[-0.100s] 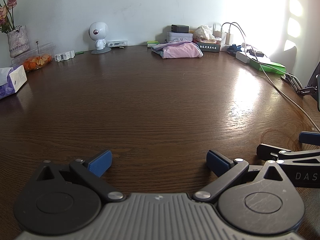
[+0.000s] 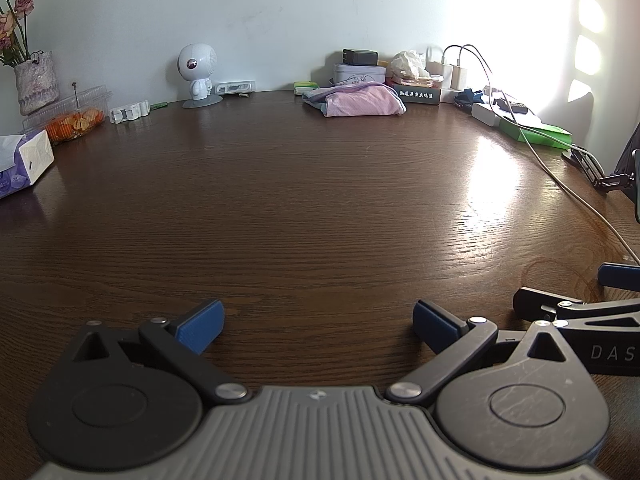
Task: Fold clothes
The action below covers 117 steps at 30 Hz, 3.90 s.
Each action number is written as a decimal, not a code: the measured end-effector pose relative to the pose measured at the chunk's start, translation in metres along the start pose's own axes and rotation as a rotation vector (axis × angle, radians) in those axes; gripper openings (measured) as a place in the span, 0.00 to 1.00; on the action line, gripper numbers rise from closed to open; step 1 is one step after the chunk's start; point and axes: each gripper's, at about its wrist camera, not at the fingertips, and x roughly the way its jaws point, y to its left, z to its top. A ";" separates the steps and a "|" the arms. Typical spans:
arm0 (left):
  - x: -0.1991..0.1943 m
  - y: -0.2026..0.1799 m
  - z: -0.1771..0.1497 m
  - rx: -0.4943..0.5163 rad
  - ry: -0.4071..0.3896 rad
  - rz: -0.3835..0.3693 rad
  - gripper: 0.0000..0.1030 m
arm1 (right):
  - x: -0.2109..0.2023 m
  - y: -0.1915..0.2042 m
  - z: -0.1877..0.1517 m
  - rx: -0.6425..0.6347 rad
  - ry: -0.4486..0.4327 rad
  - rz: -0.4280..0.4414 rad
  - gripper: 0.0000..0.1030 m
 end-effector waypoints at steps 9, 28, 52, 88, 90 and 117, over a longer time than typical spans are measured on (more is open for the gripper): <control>0.002 -0.003 -0.002 0.001 0.001 0.001 0.99 | 0.000 0.000 0.000 0.000 0.000 -0.001 1.00; 0.029 0.042 0.109 -0.023 -0.030 -0.208 1.00 | -0.001 -0.008 0.066 -0.072 -0.025 0.167 0.92; 0.278 0.060 0.274 -0.279 0.118 -0.352 0.00 | 0.299 -0.019 0.287 -0.002 0.136 0.353 0.02; -0.050 0.082 0.018 -0.124 0.120 -0.486 0.70 | -0.079 -0.019 0.020 -0.033 0.023 0.576 0.45; -0.036 0.075 0.020 -0.136 0.159 -0.506 0.67 | -0.036 -0.012 0.029 0.010 0.076 0.581 0.44; -0.046 0.043 0.076 -0.079 0.092 -0.458 0.06 | -0.049 -0.018 -0.008 0.012 0.104 0.649 0.22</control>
